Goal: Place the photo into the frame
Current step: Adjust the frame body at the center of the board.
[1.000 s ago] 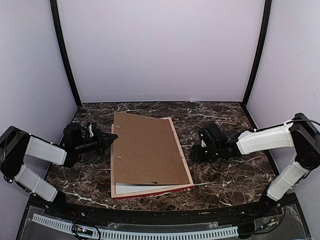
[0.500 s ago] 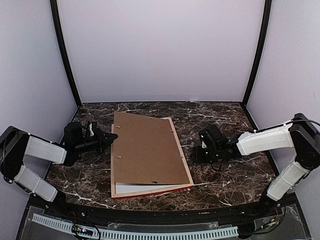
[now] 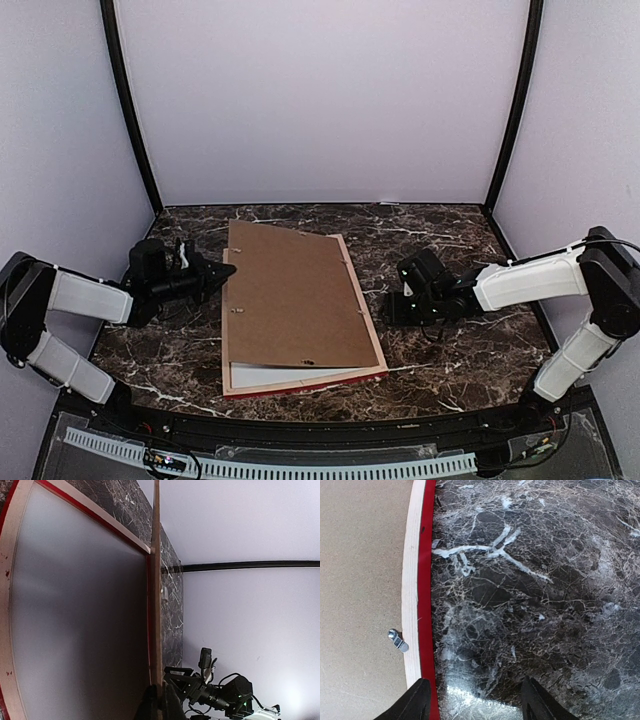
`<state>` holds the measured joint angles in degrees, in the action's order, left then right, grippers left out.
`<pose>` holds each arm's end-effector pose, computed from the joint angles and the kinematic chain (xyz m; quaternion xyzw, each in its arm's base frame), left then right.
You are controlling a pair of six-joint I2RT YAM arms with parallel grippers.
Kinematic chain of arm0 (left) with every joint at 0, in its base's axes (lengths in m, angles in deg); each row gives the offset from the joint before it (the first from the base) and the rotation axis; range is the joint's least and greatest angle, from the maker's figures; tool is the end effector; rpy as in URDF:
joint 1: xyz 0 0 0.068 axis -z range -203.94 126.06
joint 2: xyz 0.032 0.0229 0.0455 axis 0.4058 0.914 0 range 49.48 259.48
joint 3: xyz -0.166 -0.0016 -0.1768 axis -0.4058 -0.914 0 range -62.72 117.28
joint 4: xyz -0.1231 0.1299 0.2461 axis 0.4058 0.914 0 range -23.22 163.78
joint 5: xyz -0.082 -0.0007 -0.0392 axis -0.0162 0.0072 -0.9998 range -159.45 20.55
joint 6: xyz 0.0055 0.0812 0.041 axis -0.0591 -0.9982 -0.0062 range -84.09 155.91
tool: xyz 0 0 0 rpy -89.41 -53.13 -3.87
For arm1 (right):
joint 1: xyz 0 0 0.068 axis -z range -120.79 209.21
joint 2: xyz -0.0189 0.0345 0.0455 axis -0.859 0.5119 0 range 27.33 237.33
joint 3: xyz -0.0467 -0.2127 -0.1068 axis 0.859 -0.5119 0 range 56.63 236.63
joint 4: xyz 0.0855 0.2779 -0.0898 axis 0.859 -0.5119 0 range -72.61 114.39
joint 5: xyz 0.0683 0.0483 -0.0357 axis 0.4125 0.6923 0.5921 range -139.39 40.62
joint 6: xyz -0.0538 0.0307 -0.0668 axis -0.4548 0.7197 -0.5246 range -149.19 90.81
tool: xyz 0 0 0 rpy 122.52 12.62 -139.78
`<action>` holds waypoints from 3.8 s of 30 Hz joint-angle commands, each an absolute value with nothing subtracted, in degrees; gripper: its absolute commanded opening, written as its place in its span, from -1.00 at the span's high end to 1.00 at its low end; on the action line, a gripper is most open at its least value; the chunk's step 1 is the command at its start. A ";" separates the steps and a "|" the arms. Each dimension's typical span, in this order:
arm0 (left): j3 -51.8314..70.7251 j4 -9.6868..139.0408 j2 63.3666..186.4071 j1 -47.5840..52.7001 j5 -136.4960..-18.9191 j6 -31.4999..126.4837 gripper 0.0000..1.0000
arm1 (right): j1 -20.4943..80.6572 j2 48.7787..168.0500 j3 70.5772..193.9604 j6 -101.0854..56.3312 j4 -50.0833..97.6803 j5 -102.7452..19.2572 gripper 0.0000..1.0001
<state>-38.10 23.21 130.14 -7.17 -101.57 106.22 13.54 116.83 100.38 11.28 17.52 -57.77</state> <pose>0.3071 -0.1379 0.1048 -0.1827 0.7470 -0.5708 0.2876 0.2583 0.2473 0.0570 -0.0194 0.9448 0.1676 0.2807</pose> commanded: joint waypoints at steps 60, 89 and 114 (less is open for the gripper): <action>-34.69 23.71 140.41 -7.24 -107.50 100.67 0.34 | 14.03 125.25 111.25 -0.02 16.08 -48.03 -0.84; -27.40 33.10 144.36 -6.98 -110.37 93.22 0.24 | 2.55 116.07 98.40 14.88 22.15 -45.56 -0.72; -24.37 39.98 143.91 -6.98 -110.39 88.67 -0.21 | 5.60 121.41 113.85 -6.41 8.12 -47.19 -0.88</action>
